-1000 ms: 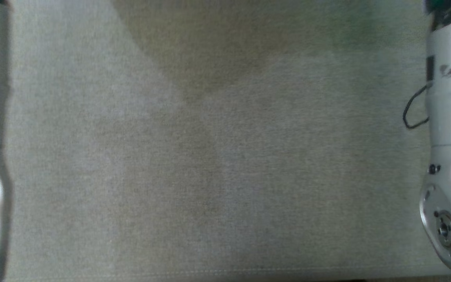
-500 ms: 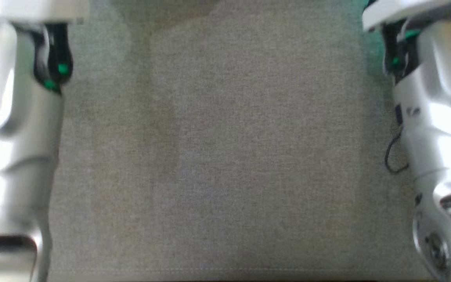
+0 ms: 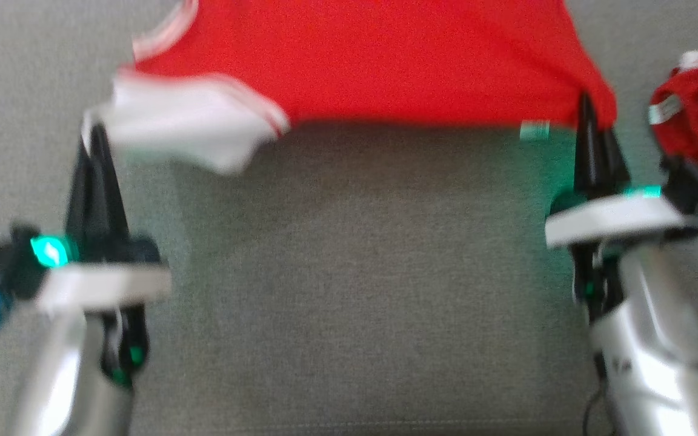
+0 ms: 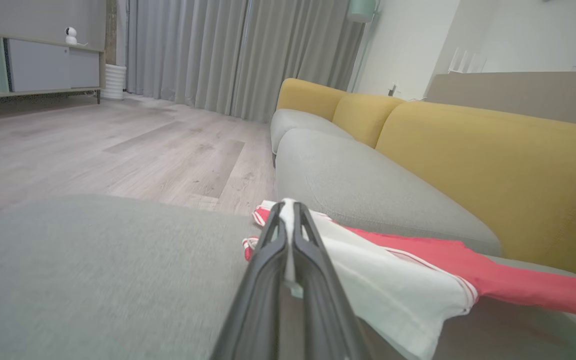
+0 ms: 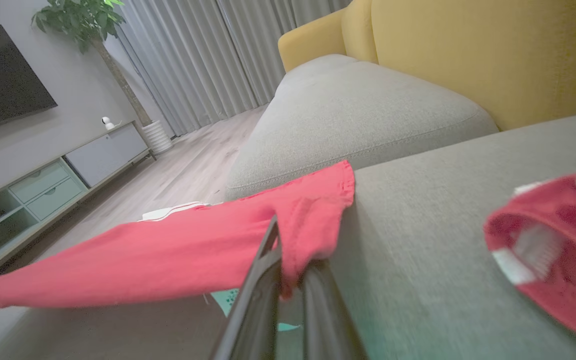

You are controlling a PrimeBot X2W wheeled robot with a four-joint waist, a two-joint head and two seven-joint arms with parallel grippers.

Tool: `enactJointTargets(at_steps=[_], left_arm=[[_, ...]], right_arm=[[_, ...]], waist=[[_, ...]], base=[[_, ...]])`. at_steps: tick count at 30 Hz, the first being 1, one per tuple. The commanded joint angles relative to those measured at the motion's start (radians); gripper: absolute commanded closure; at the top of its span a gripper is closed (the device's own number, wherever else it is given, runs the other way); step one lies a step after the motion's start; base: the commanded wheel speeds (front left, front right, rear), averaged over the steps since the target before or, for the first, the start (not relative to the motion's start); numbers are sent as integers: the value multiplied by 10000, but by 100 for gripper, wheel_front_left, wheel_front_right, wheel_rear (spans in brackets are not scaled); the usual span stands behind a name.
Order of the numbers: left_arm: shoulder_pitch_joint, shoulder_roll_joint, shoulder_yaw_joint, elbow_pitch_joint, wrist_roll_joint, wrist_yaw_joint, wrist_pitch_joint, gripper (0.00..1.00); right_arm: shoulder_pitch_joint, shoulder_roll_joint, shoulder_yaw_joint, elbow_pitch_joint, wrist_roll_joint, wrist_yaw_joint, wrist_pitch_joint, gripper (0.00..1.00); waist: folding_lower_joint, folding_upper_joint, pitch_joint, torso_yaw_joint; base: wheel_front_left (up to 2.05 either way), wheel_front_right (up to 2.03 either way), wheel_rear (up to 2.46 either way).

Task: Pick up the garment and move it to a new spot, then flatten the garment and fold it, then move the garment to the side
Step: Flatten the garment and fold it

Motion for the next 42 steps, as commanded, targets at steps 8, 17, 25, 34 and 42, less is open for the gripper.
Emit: enactJointTargets(at_steps=[8,17,25,34,42], left_arm=[[3143,-203,566,-2046,-200,622,-35,100],[5730,-18,245,-3699,-19,1078,600,100],[6475,-34,-51,-3803,-303,1106,1184,100],[5580,-129,-428,-2471,-408,760,1316,100],[4195,-65,-619,-1662,-242,502,1356,100]], right_arm=[[2814,136,498,-2026,652,39,-107,100],[5575,136,368,-3507,711,39,609,100],[6639,136,62,-3966,786,39,1401,100],[6141,136,124,-2933,1038,39,1730,100],[5248,136,235,-2203,1247,39,1486,100]], waist=[[3,0,-1696,-141],[3,0,-2718,-23],[3,0,-2890,47],[3,0,-2743,85],[3,0,-2351,-53]], base=[[0,0,0],[0,0,0],[0,0,0],[0,0,0],[0,0,0]])
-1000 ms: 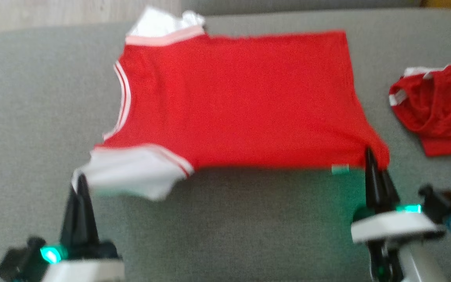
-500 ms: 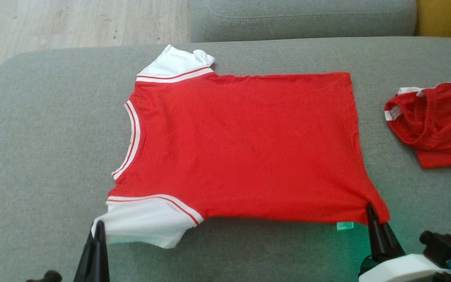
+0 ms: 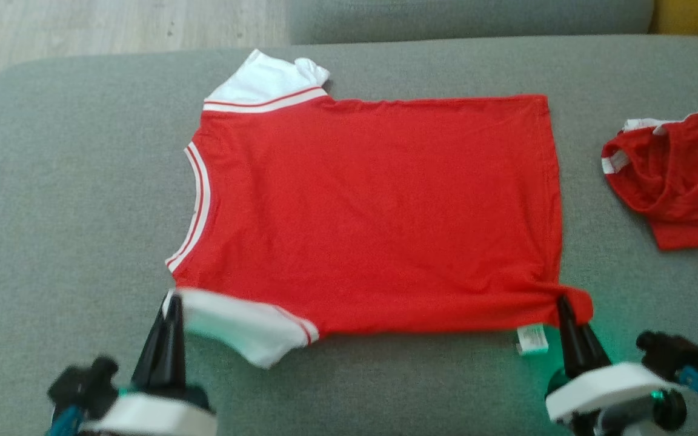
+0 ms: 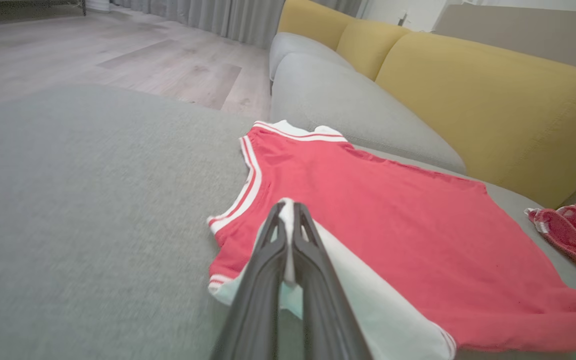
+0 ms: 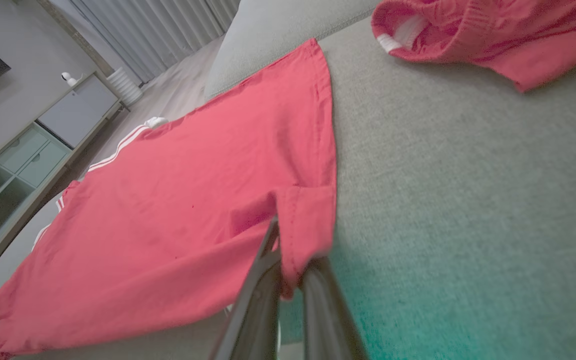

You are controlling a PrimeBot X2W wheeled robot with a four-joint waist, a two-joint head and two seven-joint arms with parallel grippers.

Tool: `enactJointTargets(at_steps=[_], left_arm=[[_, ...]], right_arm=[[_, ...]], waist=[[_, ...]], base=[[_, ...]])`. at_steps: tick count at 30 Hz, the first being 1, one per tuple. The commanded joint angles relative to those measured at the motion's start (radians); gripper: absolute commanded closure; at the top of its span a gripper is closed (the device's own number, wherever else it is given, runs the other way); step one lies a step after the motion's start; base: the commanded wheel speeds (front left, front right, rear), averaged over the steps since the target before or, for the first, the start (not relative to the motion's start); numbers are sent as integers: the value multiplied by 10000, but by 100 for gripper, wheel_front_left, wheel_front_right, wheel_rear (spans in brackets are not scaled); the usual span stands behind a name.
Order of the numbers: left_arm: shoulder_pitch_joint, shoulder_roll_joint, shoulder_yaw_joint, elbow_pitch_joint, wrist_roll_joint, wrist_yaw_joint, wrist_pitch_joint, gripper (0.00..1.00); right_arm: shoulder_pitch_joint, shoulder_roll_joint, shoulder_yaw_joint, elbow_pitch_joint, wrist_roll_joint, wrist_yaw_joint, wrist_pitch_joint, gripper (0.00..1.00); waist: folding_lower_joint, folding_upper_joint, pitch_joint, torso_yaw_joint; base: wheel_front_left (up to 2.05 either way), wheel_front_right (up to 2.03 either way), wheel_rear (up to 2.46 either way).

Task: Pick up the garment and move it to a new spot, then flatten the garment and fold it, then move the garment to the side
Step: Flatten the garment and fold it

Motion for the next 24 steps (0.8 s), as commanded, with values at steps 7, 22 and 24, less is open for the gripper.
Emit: enactJointTargets(at_steps=[7,22,24], left_arm=[[-2416,-24,124,495,339,-219,-87,100],[-4459,-49,272,2950,422,-415,-763,100],[-4594,-109,339,3147,407,-378,-905,100]], right_arm=[[-1377,-64,167,300,126,37,-366,100],[-3379,-64,808,1818,379,37,-1099,2],[-3512,-64,935,1869,470,37,-1242,0]], waist=[[-1,-1,518,-135],[-1,-1,1184,-529],[-1,-1,1200,-530]], base=[[0,0,0],[0,0,0],[0,0,0]])
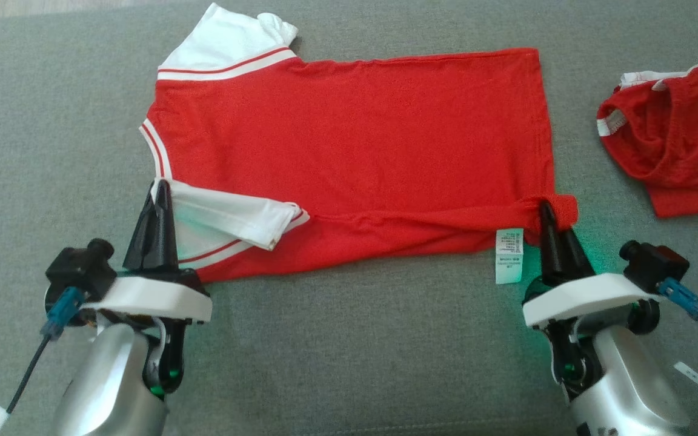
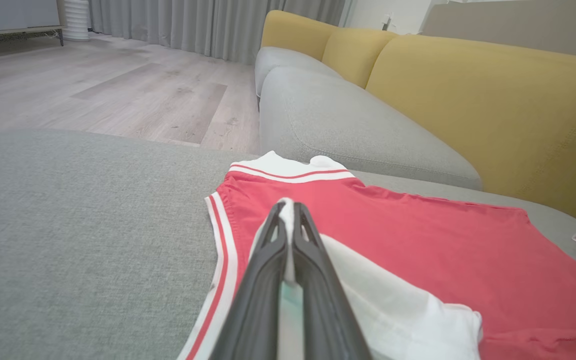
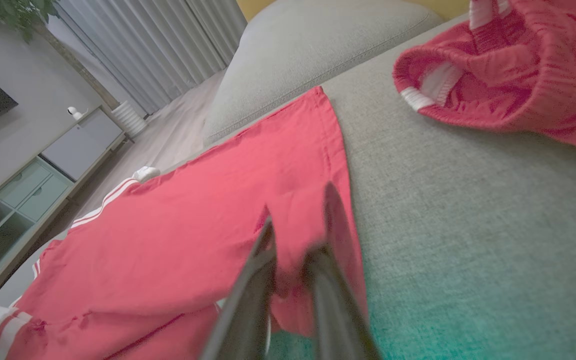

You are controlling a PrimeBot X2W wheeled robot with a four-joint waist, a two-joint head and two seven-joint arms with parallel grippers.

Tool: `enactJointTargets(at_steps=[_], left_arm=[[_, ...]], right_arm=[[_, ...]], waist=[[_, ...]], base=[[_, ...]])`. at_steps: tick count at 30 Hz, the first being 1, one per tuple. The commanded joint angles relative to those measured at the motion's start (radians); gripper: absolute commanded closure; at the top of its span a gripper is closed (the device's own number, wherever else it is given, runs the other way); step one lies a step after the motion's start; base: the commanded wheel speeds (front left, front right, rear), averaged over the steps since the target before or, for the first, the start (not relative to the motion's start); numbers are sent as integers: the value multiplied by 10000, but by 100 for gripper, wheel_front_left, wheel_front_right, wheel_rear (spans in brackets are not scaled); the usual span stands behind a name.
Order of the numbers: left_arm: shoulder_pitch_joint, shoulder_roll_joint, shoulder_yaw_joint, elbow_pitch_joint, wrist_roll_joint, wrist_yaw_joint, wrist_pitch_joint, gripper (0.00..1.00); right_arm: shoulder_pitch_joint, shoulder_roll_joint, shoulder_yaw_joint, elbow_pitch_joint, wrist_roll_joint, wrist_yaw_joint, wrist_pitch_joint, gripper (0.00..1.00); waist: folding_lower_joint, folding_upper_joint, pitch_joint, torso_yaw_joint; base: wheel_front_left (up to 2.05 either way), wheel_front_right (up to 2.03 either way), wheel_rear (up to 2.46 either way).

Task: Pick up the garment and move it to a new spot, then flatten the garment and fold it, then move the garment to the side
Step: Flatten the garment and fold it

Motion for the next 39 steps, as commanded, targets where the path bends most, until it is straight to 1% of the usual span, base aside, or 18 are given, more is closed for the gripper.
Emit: enactJointTargets(at_steps=[1,2,3,4,5,6,12,19,23,26,29,34,39], left_arm=[[-503,108,484,-100,67,30,-221,93],[-555,92,518,-40,73,41,-284,78],[-555,92,518,-40,73,41,-284,78],[-603,82,551,7,92,48,-348,56],[-638,65,585,45,102,52,-401,2],[-667,48,607,82,112,40,-443,0],[-651,-53,825,-87,205,-37,-600,0],[60,-118,1209,-887,338,-94,-631,0],[865,-85,1368,-1156,270,28,-598,0],[1432,-40,1451,-1204,94,208,-203,0],[1861,-49,1519,-1180,-192,401,462,0],[2149,-199,1588,-1149,-712,610,1371,0],[2044,-276,1710,-902,-1038,634,1580,0]], right_arm=[[-391,-41,378,-254,135,37,-249,0],[-444,-41,423,-298,196,37,-333,0],[-444,-41,423,-298,196,37,-333,0],[-475,-41,429,-315,258,37,-401,0],[-498,-41,422,-307,271,37,-449,0],[-519,-41,399,-307,252,37,-494,0],[-483,-41,119,-719,93,37,-636,0],[59,-41,-464,-1207,-999,37,-652,0],[471,-41,-641,-1382,-1565,37,-568,0],[735,-41,-766,-1566,-1909,37,-352,0],[922,-41,-784,-1807,-2080,37,-130,0],[1057,-41,-729,-2241,-2148,37,150,0],[1044,-41,-616,-2517,-2188,37,365,0]], waist=[[-1,0,17,0],[-1,0,34,-3],[-1,0,34,-3],[-1,0,51,-3],[-1,0,65,-2],[-1,0,77,-2],[-1,0,102,-14],[-1,0,-74,-50],[-1,0,-293,-34],[-1,0,-436,-2],[-1,0,-485,6],[-1,0,-349,-30],[-1,0,-99,-113]], base=[[0,0,0],[0,0,0],[0,0,0],[0,0,0],[0,0,0],[0,0,0],[0,0,0],[0,0,0],[0,0,0],[0,0,0],[0,0,0],[0,0,0],[0,0,0]])
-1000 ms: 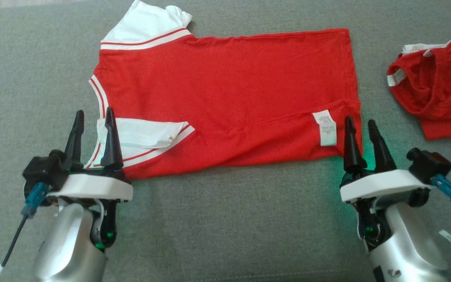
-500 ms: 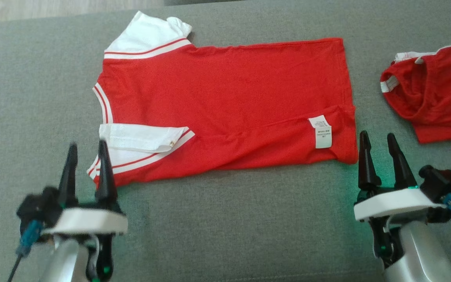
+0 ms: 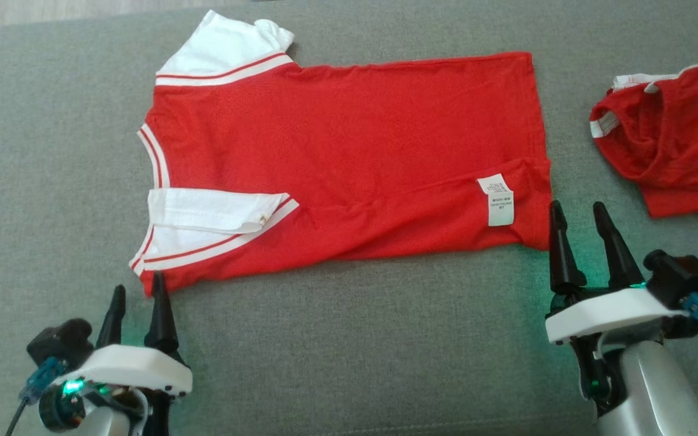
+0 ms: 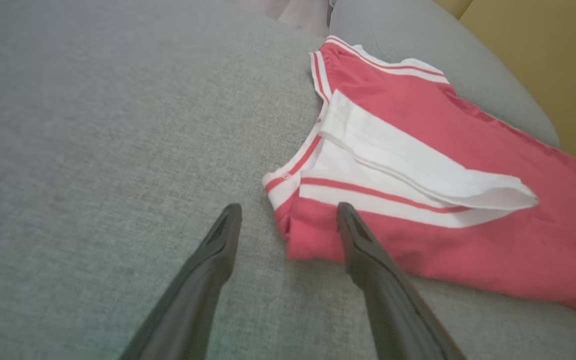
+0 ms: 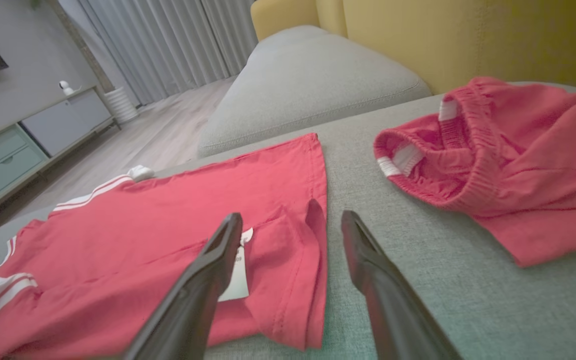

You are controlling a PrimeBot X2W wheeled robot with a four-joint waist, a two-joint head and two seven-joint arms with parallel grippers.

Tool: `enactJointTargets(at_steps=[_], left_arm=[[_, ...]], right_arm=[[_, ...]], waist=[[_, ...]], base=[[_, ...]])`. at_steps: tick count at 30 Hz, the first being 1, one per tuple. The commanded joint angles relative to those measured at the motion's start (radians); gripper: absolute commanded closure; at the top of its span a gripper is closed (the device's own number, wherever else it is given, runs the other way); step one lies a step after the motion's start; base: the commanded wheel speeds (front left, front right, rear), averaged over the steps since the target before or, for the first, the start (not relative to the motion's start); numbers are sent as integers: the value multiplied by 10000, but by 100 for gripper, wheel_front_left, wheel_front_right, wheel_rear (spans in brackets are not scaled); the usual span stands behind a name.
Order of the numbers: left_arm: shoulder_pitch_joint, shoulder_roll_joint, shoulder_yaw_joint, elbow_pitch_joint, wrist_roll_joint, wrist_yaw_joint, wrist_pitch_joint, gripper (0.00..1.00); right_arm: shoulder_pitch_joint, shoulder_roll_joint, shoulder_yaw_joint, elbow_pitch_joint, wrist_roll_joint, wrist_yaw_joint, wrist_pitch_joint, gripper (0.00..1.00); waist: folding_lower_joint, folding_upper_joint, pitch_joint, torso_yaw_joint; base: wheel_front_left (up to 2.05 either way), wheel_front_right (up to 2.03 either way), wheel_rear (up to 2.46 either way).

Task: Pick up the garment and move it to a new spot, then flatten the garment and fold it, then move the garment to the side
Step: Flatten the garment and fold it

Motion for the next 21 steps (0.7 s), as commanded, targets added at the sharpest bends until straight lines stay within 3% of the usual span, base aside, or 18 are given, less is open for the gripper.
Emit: enactJointTargets(at_steps=[1,11,13,15,16,21], left_arm=[[-331,63,416,-154,-68,13,41,0],[-694,-155,298,510,-452,-205,237,2],[-793,-195,246,611,-487,-280,210,58],[-896,-248,179,654,-508,-359,157,91],[-943,-267,158,662,-512,-390,108,100],[-1142,-279,116,616,-470,-520,-225,100]], right_arm=[[-73,-39,284,-380,-102,37,79,0],[-439,-39,448,88,-301,37,627,0],[-509,-39,449,255,-381,37,736,0],[-576,-39,433,405,-397,37,775,0],[-608,-39,426,498,-396,37,802,0],[-869,-39,497,1122,-341,37,922,0]], waist=[[0,0,91,-42],[0,0,320,-50],[0,0,342,-19],[0,0,354,15],[0,0,360,31],[0,0,376,90]], base=[[0,0,0],[0,0,0],[0,0,0],[0,0,0],[0,0,0],[0,0,0]])
